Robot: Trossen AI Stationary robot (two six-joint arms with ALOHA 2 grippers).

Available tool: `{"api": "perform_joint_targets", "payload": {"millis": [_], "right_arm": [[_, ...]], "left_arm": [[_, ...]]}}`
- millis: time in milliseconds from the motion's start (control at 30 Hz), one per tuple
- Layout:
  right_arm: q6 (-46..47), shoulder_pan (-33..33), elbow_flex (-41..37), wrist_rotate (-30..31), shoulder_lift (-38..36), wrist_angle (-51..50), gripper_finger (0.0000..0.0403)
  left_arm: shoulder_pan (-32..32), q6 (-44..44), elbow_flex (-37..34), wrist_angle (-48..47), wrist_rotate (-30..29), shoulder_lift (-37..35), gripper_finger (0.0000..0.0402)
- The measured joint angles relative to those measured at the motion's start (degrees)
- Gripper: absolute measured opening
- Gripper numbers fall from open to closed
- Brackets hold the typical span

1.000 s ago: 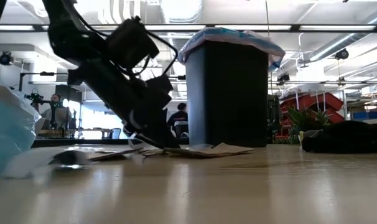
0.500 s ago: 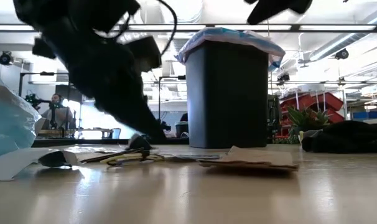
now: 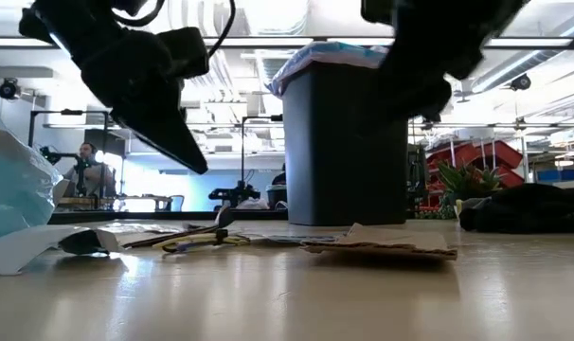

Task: Place trash/remove bag and relplace
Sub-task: Put the cardboard into the trash bin

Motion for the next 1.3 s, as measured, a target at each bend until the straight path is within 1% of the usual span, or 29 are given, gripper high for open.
{"api": "perform_joint_targets", "payload": {"millis": [67, 167, 267, 333, 467, 567, 633, 700, 767, 800, 933, 1167, 1300], "right_arm": [[-2.4, 0.5, -0.2, -2.9, 0.0, 0.4, 0.0206], [-4.7, 2.4, -0.2, -3.3, 0.8, 0.4, 0.0206], [-6.4, 4.5, 0.5, -3.4, 3.0, 0.7, 0.0206], [-6.9, 5.8, 0.7, -3.5, 5.2, 0.4, 0.0206], [-7.3, 7.6, 2.6, -3.5, 11.1, 1.6, 0.0206], [-10.5, 8.2, 6.0, -3.5, 15.5, 1.7, 0.0206], [-13.0, 8.2, 8.3, -3.2, 17.9, -0.5, 0.0206], [-13.1, 8.2, 11.1, -1.0, 19.9, -3.0, 0.0206], [-11.3, 8.2, 13.1, 2.2, 21.2, -6.4, 0.0206], [-10.6, 8.2, 13.8, 3.3, 21.5, -7.9, 0.0206], [-8.0, 8.1, 14.1, 5.9, 21.6, -9.4, 0.0206], [-9.5, 8.1, 13.8, 8.7, 19.0, -11.8, 0.0206], [-11.1, 8.1, 13.9, 8.7, 17.1, -12.1, 0.0206]], "left_arm": [[0.0, -0.1, 0.0, 2.8, 0.0, 1.0, 0.0169], [-0.1, 1.5, 0.1, 8.0, -0.1, 3.5, 0.0161], [1.2, 1.1, 2.1, 12.6, -1.2, 8.1, 0.0153], [3.1, 1.0, 5.5, 12.8, -1.2, 12.3, 0.0146], [5.4, 5.9, 13.6, 13.3, -1.2, 20.5, 0.0134], [6.4, 7.7, 19.6, 13.4, -0.9, 26.5, 0.0127], [6.9, 7.7, 23.2, 13.5, 0.9, 30.6, 0.0122], [7.0, 7.7, 25.8, 12.6, 3.1, 34.1, 0.0117], [6.8, 7.8, 28.6, 11.8, 4.8, 37.1, 0.0113], [6.6, 7.9, 29.5, 11.0, 5.7, 38.1, 0.0111], [5.4, 8.0, 31.1, 8.0, 5.8, 40.8, 0.0105], [4.7, 7.8, 29.8, 7.4, 6.6, 40.5, 0.0100], [4.7, 8.0, 29.8, 7.3, 6.8, 40.5, 0.0105]]}}
